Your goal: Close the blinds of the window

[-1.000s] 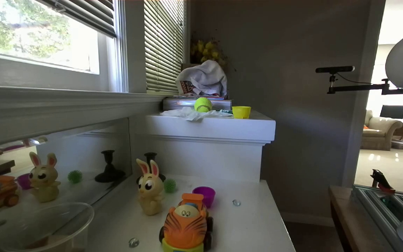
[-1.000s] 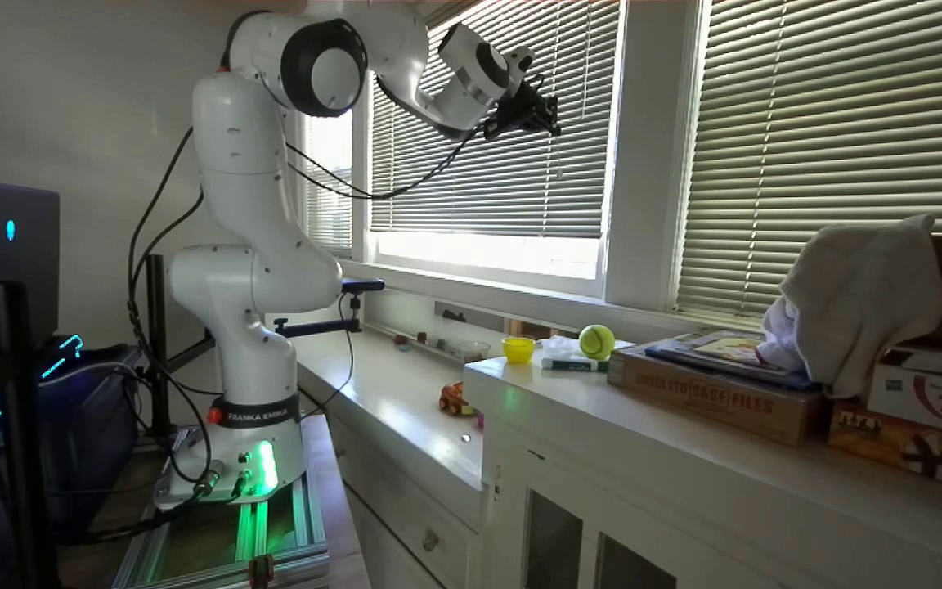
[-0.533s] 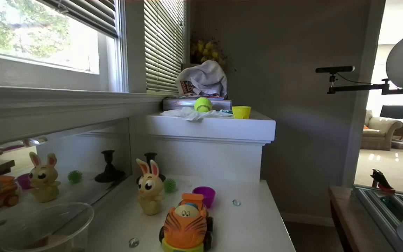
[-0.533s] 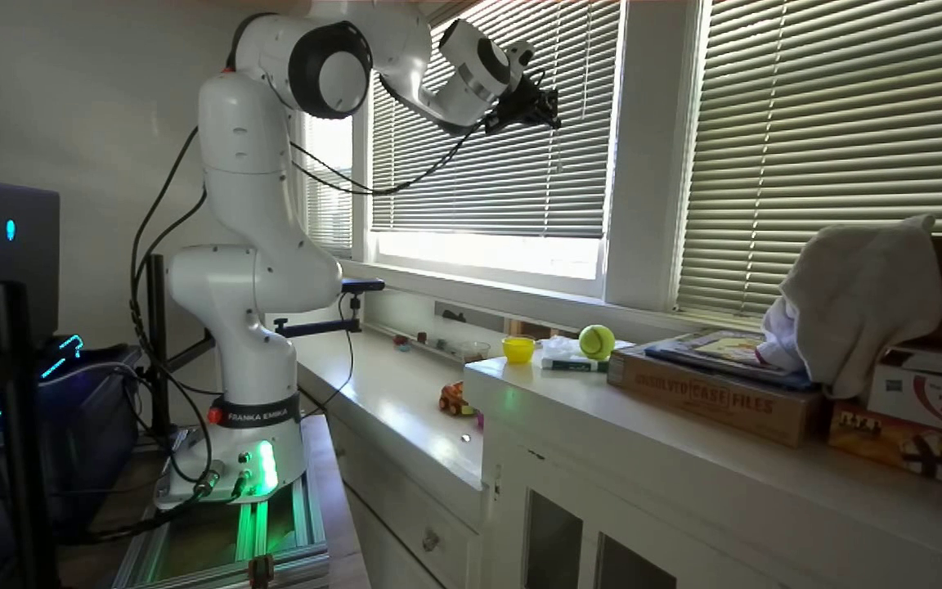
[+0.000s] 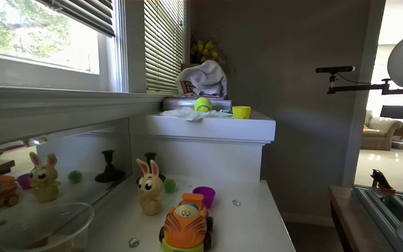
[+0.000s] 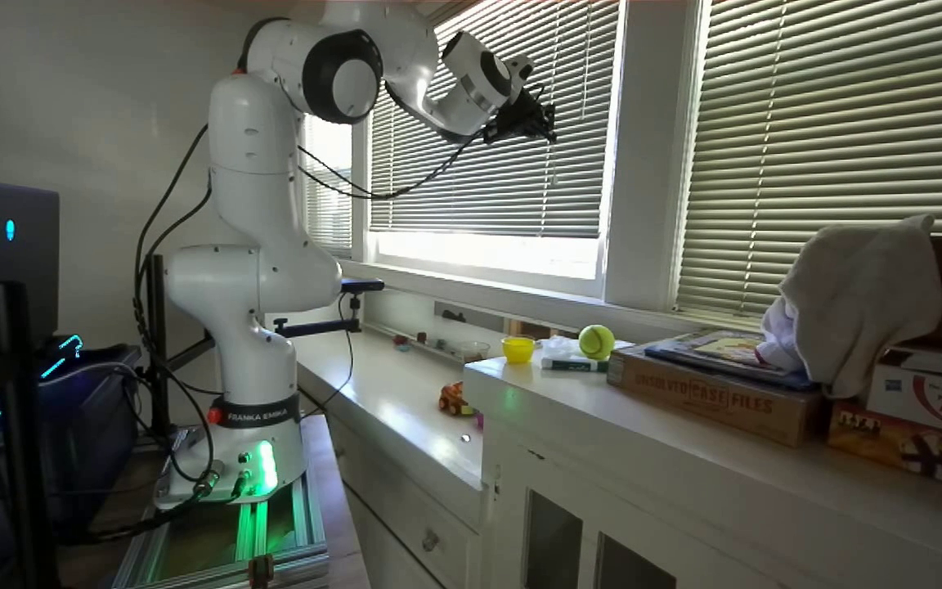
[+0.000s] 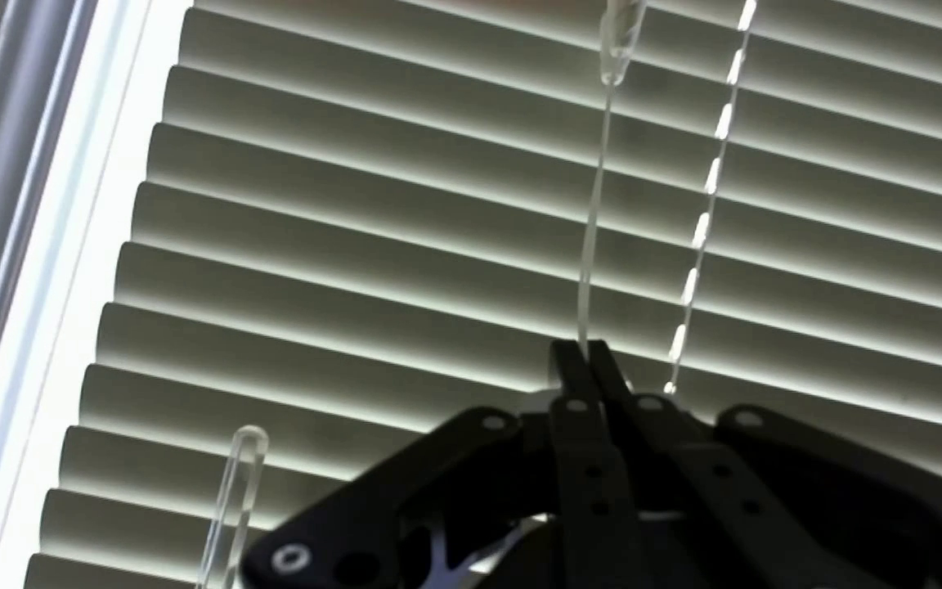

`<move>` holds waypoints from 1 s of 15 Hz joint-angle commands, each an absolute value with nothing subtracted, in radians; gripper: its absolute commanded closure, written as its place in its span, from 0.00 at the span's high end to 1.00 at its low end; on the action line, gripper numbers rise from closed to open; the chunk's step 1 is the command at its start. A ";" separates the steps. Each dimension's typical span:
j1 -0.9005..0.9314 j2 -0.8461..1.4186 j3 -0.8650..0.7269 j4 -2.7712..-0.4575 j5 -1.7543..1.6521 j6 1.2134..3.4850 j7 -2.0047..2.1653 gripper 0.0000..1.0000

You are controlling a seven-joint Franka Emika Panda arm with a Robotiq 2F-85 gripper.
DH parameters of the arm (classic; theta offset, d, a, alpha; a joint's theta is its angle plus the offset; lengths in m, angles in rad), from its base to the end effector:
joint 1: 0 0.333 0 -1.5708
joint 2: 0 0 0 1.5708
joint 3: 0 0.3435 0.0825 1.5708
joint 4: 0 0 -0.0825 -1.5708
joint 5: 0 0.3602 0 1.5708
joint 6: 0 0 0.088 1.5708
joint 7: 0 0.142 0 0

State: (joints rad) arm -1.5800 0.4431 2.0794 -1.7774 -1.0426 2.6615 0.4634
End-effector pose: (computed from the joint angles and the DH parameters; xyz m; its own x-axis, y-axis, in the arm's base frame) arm 0.5343 0.1365 0.7569 0.2729 0.3158 0.9087 0.3039 -0.9245 0.2300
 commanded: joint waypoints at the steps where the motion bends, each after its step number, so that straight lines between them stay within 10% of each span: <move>1: -1.524 0.408 2.018 -1.752 -1.008 2.685 0.446 0.00; 11: -1.347 0.384 1.873 -1.714 -0.980 2.763 0.442 0.00; 15: -1.277 0.381 1.821 -1.700 -0.987 2.738 0.448 0.40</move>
State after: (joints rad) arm -1.3243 0.4073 1.8663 -1.7172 -1.0074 2.7535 0.4518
